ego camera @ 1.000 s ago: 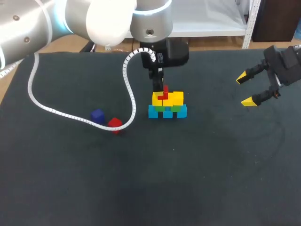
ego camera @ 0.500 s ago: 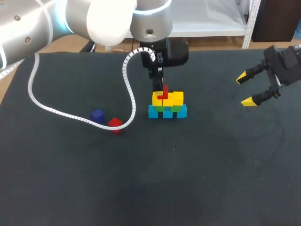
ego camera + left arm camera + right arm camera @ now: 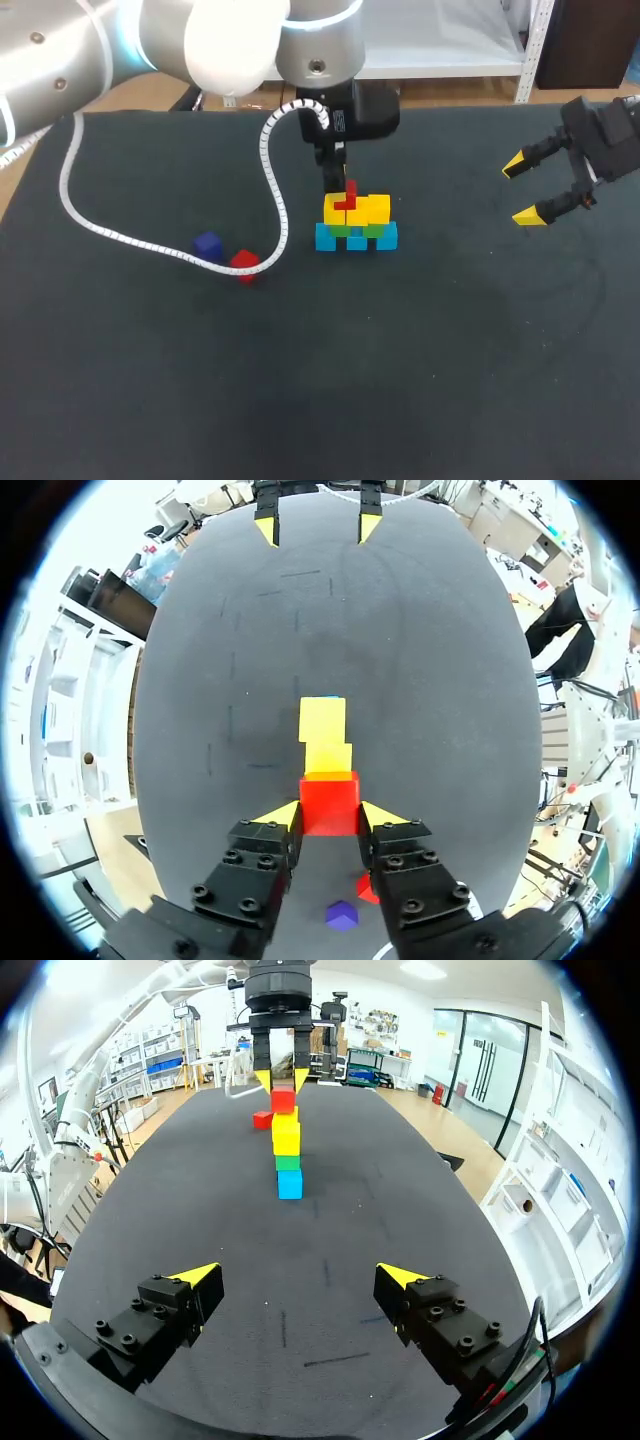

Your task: Place the blue cubes, place green cubes on the blue cubes, place the yellow cubes on the green cubes, then place the red cubes on the yellow cubes, and place purple cube on the red cubes.

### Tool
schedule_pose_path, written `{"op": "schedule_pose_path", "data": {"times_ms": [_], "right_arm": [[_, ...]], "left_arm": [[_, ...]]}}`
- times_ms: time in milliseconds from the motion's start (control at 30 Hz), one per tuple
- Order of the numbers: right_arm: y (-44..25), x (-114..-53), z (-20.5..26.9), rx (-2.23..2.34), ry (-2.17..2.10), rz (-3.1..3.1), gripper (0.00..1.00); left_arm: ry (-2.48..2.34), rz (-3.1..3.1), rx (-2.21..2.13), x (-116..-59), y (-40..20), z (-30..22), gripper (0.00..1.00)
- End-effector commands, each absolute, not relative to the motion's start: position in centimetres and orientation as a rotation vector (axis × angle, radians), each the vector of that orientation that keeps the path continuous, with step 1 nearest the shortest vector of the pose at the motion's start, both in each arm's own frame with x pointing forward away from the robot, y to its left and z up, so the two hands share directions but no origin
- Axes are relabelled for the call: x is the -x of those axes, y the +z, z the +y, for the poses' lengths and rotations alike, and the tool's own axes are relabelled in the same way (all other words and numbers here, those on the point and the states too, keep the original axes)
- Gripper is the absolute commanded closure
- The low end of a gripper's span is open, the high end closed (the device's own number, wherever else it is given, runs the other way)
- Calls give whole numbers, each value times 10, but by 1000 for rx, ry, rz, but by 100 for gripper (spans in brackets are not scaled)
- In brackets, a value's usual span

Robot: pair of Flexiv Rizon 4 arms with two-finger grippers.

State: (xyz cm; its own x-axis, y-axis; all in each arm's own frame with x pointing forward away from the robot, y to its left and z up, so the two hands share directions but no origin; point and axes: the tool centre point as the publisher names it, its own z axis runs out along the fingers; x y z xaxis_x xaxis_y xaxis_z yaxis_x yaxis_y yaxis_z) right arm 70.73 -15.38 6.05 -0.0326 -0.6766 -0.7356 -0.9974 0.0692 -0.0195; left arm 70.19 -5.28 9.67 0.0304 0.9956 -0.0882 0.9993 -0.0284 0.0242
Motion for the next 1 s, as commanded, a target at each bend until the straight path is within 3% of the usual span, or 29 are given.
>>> {"op": "schedule_pose_path", "data": {"times_ms": [33, 467, 1000], "right_arm": [[60, -708, -154, 1666, 711, 1768, 0], [60, -708, -154, 1666, 711, 1768, 0], [60, -708, -154, 1666, 711, 1768, 0]], "left_arm": [[-78, 2134, -2205, -705, 97, -53, 84], [-79, 2135, -2208, -705, 96, -53, 83], [-82, 2135, -2210, -707, 95, -54, 65]]}}
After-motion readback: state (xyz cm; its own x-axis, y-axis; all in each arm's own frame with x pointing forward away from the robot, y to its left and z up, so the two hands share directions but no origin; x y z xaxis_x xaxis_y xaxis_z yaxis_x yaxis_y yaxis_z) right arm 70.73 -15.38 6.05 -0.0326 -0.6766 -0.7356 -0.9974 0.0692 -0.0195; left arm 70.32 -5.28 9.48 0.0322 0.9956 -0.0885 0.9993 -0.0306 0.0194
